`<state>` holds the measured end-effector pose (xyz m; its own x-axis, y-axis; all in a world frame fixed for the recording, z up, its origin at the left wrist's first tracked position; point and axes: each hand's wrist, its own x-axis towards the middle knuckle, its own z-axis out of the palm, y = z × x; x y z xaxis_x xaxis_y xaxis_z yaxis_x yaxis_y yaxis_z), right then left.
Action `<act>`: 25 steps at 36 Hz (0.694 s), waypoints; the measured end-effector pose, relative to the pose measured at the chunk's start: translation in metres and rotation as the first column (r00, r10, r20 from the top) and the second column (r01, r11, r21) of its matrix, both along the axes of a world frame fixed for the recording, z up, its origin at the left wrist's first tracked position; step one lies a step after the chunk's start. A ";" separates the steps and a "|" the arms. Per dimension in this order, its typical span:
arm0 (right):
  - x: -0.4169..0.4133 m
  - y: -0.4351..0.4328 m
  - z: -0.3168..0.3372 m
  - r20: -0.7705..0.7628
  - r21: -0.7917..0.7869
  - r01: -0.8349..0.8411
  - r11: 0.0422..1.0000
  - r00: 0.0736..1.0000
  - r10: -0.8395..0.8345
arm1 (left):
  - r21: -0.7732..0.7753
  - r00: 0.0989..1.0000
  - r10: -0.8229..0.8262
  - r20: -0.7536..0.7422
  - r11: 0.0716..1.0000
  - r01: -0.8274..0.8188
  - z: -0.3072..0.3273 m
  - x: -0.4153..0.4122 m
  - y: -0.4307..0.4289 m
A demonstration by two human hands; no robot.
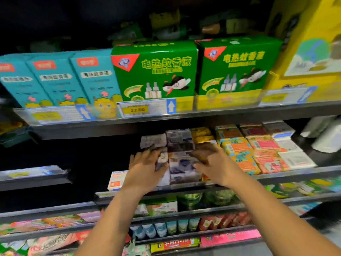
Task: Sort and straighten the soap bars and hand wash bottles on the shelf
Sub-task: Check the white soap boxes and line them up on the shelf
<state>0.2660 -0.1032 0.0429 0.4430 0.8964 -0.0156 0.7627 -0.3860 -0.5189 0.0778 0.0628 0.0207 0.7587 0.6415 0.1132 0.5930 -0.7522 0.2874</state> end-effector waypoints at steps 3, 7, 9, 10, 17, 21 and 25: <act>0.041 -0.037 -0.003 0.020 0.037 0.068 0.997 0.997 -0.069 | 0.022 0.995 -0.036 -0.094 0.999 0.039 -0.002 0.041 -0.030; 0.090 -0.085 -0.002 0.098 0.034 0.193 0.981 0.976 -0.195 | -0.050 0.976 -0.050 -0.214 0.998 0.041 -0.001 0.106 -0.088; 0.112 -0.106 -0.003 0.101 0.048 0.236 0.970 0.966 -0.240 | -0.097 0.969 -0.112 -0.219 0.991 0.093 0.001 0.135 -0.116; 0.123 -0.117 -0.004 0.085 0.063 0.259 0.964 0.961 -0.263 | -0.110 0.964 -0.148 -0.219 0.986 0.127 0.001 0.148 -0.127; 0.198 -0.173 -0.019 0.184 -0.058 0.302 0.951 0.940 -0.287 | -0.081 0.956 -0.233 -0.177 0.972 0.222 0.002 0.228 -0.171; 0.237 -0.187 -0.028 0.187 -0.121 0.275 0.954 0.950 -0.251 | 0.061 0.960 -0.221 -0.170 0.970 0.234 0.001 0.266 -0.178; 0.257 -0.183 -0.019 0.189 -0.173 0.218 0.960 0.964 -0.185 | 0.093 0.955 -0.164 -0.248 0.977 0.192 -0.006 0.293 -0.180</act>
<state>0.5226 -0.2863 0.0242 0.6251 0.7757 -0.0866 0.7288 -0.6198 -0.2911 0.3709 -0.1172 0.0150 0.8732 0.4870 -0.0188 0.4872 -0.8712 0.0600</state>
